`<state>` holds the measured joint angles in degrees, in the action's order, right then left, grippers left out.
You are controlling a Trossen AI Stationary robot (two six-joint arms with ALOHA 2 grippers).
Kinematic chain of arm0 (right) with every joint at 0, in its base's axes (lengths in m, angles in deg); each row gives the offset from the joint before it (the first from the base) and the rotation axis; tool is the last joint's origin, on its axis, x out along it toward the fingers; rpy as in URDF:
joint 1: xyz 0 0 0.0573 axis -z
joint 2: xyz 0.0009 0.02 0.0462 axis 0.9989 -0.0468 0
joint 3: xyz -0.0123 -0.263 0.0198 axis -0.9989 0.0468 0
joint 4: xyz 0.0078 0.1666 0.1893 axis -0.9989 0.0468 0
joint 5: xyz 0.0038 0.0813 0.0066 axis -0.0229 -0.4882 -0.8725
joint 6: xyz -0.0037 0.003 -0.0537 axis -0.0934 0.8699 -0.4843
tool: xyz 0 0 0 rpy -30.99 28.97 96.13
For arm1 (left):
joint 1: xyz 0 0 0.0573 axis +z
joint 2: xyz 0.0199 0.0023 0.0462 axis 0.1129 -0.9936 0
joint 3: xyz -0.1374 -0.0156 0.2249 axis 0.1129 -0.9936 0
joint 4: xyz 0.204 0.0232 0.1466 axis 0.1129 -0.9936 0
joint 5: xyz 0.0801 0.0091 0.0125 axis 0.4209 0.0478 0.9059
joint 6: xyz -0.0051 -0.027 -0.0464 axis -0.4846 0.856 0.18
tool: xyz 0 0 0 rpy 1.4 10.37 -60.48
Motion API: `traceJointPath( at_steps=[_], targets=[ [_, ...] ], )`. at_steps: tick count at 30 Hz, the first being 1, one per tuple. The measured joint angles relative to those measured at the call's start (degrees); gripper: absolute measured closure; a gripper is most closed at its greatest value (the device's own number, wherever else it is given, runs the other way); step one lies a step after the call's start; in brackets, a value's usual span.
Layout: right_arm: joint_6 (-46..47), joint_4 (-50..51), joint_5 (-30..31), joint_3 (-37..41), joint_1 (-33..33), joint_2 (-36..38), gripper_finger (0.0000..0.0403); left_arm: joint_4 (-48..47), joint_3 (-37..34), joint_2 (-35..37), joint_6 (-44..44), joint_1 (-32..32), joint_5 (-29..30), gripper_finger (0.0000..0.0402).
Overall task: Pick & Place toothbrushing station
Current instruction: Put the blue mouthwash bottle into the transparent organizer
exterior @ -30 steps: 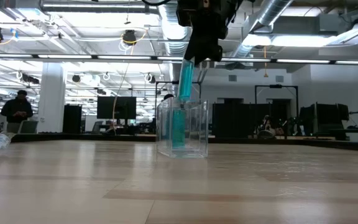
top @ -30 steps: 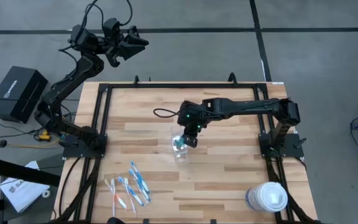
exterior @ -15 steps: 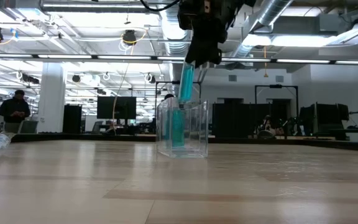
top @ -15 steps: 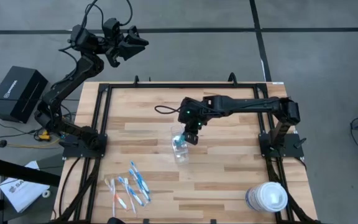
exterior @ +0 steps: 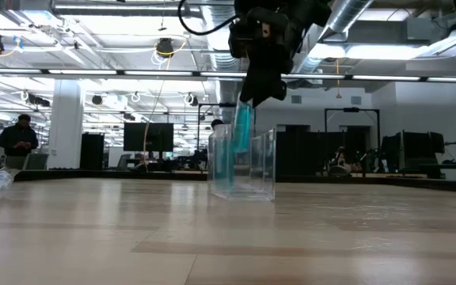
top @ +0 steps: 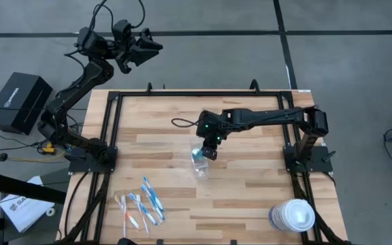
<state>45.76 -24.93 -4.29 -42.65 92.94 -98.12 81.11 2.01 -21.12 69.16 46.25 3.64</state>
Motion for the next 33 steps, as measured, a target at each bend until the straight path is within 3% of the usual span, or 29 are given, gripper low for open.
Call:
traceJointPath(
  at_steps=[33],
  targets=[
    [-4.61, -2.13, 0.54, 3.52, 3.28, -0.02, 0.0319, -0.01, 0.00, -0.01, -2.56, -0.27, 0.00, 0.0270]
  ],
)
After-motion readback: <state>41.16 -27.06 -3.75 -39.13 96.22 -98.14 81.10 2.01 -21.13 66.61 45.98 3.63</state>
